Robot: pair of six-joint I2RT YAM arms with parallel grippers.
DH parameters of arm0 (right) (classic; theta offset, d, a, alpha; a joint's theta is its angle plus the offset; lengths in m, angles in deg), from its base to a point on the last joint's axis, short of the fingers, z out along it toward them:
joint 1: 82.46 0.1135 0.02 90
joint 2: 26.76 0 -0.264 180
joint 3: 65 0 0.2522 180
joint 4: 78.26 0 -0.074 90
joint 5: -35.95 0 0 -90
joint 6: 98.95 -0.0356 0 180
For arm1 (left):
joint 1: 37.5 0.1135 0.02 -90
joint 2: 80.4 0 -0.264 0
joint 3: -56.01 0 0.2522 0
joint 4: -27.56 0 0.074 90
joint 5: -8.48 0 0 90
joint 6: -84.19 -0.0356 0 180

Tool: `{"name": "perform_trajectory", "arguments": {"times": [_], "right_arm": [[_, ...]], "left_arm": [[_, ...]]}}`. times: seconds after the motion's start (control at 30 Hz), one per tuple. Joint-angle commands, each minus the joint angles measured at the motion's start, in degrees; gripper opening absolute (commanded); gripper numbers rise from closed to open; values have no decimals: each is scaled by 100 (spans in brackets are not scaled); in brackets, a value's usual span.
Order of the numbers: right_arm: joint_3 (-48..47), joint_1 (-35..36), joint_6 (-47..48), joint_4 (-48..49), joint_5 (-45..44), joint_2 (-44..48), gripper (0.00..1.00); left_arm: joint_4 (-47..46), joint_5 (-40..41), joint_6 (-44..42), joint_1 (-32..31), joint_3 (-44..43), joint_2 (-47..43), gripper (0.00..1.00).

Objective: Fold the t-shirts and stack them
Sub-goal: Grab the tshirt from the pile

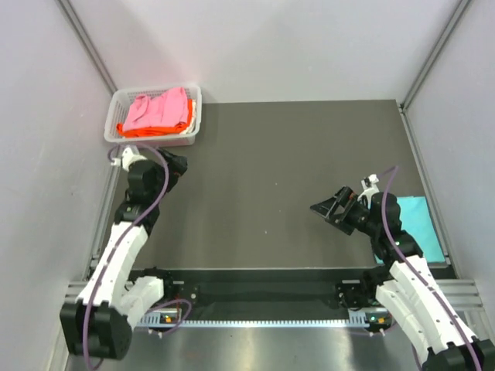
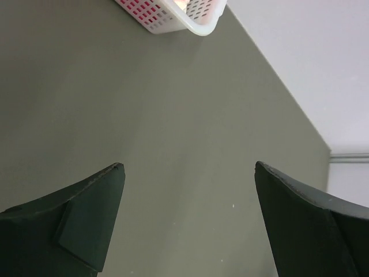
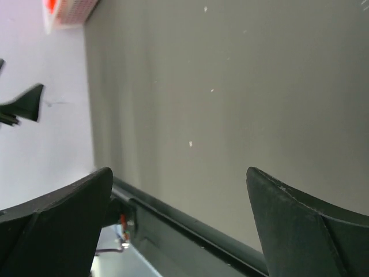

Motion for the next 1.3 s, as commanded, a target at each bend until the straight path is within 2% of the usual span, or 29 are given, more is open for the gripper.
{"name": "perform_trajectory", "arguments": {"times": [0.0, 0.1, 0.13, 0.17, 0.2, 0.23, 0.27, 0.3, 0.33, 0.37, 0.4, 0.47, 0.5, 0.53, 0.57, 0.6, 0.63, 0.67, 0.73, 0.83, 0.93, 1.07, 1.17, 1.27], "right_arm": [[-768, 58, 898, -841, -539, -211, 100], [-1287, 50, 1443, -1342, -899, -351, 100], [-1488, 50, 1533, -1517, -969, -456, 100], [-1638, 50, 1769, -1571, -1057, -570, 100], [-1640, 58, 1893, -1606, -1067, -641, 100], [-1788, 58, 2007, -1729, -1093, -703, 100], [-1850, 50, 2104, -1773, -1163, -773, 100], [-1894, 50, 2279, -1791, -1163, -852, 100], [-1964, 50, 2342, -1791, -1207, -870, 100], [-1983, 50, 2395, -1791, -1294, -897, 100], [-2052, 41, 2421, -1774, -1365, -975, 100], [-2175, -3, 2491, -1756, -1566, -1116, 100], [-2254, -12, 2596, -1756, -1629, -1264, 100], [-2412, -38, 2623, -1782, -1673, -1353, 100], [-2492, -47, 2685, -1791, -1752, -1441, 100], [-2553, -56, 2703, -1817, -1805, -1633, 100], [-2667, -82, 2711, -1879, -1866, -1713, 100], [-2694, -108, 2712, -1914, -2014, -1792, 100], [-2791, -196, 2712, -1949, -2086, -1977, 100], [-2844, -240, 2650, -1906, -2209, -2092, 100], [-2827, -276, 2527, -1800, -2323, -2136, 100], [-2835, -276, 2282, -1660, -2438, -2294, 100], [-2730, -284, 2088, -1414, -2385, -2487, 100], [-2677, -284, 1895, -1264, -2394, -2610, 100]], "left_arm": [[-47, -179, -615, 47, -748, 941, 99], [-418, -294, -379, 283, -996, 1618, 99], [-453, -286, 14, 441, -1153, 1924, 99], [-801, -791, 192, 843, -1216, 2293, 99], [-1161, -796, 193, 1055, -1243, 2505, 99], [-1548, -1979, 185, 1249, -1252, 2742, 99], [-2604, -2522, 254, 1434, -1278, 3023, 99], [-3111, -2884, 498, 1731, -1313, 3618, 99], [-4030, -3714, 1153, 1830, -1322, 3954, 99], [-5579, -4027, 1447, 1892, -1418, 4314, 99], [-5560, -4134, 1615, 1980, -1636, 4866, 99], [-4711, -3856, 1146, 1989, -2663, 5231, 99], [-3680, -3680, 751, 1972, -3006, 5354, 99], [-3156, -3444, -88, 1876, -3436, 5529, 99], [-2542, -2876, -506, 1831, -4232, 5627, 99], [-1701, -2670, -936, 1692, -4710, 5889, 99], [-1127, -2337, -1767, 1630, -5150, 6065, 99], [-721, -1864, -2132, 1568, -5998, 6232, 99], [-114, -1474, -2852, 1462, -6531, 6707, 99], [301, -1087, -3242, 1471, -7279, 7174, 99], [164, -744, -3577, 1436, -7396, 7219, 96], [207, -348, -3700, 1427, -7124, 6868, 86], [-432, -67, -3823, 1418, -6167, 6166, 88], [-664, 39, -3893, 1427, -5892, 5769, 92]]}}
